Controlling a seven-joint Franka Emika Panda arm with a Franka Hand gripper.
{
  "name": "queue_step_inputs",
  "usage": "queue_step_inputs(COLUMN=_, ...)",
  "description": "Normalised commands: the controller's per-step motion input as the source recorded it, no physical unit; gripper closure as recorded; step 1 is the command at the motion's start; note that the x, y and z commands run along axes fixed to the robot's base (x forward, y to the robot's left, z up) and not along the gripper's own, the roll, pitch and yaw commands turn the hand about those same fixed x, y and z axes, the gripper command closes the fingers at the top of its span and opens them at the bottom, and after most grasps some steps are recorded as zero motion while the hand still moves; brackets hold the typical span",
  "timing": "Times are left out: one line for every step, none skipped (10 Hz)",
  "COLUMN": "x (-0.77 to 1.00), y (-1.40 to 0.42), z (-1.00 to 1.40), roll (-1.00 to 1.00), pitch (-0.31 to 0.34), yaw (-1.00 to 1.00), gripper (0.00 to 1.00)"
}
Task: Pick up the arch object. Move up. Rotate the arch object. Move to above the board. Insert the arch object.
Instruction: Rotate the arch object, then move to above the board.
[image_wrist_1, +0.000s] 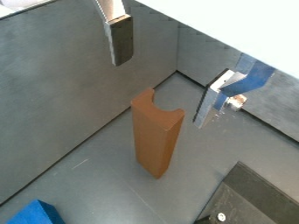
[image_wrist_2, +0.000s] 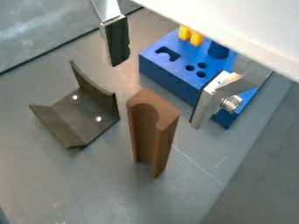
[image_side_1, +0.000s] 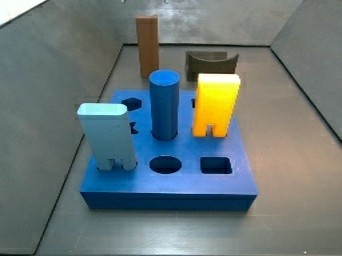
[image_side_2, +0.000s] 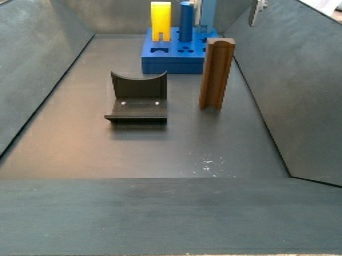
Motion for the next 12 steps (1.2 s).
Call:
queue_step_inputs(x=0.01, y=0.0, z=-1.0, roll=-0.02, pitch=0.047, yaw=0.11, gripper=0.0)
queue_step_inputs(x=0.03, y=0.01, z=-1.0, roll=-0.01, pitch=0.008, yaw=0.08, gripper=0.0)
queue_step_inputs(x=0.03, y=0.0, z=-0.98, roll=0.01, pitch=-0.019, yaw=0.06, gripper=0.0)
queue_step_inputs(x=0.02, y=0.0, z=-0.82, roll=0.02, pitch=-0.037, yaw=0.05, gripper=0.0)
queue_step_inputs(x=0.02, y=0.0, z=-0.72, roll=0.03, pitch=-0.042, yaw=0.05, gripper=0.0)
queue_step_inputs(x=0.02, y=0.0, z=-0.47, roll=0.05, pitch=-0.047, yaw=0.04, gripper=0.0)
queue_step_inputs(x=0.02, y=0.0, z=-0.37, roll=0.05, pitch=-0.044, yaw=0.04, gripper=0.0)
queue_step_inputs(x=0.02, y=0.01, z=-0.18, roll=0.07, pitch=-0.041, yaw=0.03, gripper=0.0)
queue_step_inputs(x=0.0, y=0.0, z=0.0, roll=0.08, pitch=-0.039, yaw=0.03, gripper=1.0)
queue_step_inputs(x=0.07, y=-0.38, z=1.0, roll=0.29, pitch=-0.356, yaw=-0.05, gripper=1.0)
queue_step_inputs(x=0.06, y=-0.38, z=1.0, roll=0.29, pitch=-0.34, yaw=-0.04, gripper=1.0)
queue_step_inputs(x=0.03, y=-0.34, z=1.0, roll=0.27, pitch=-0.271, yaw=-0.01, gripper=1.0)
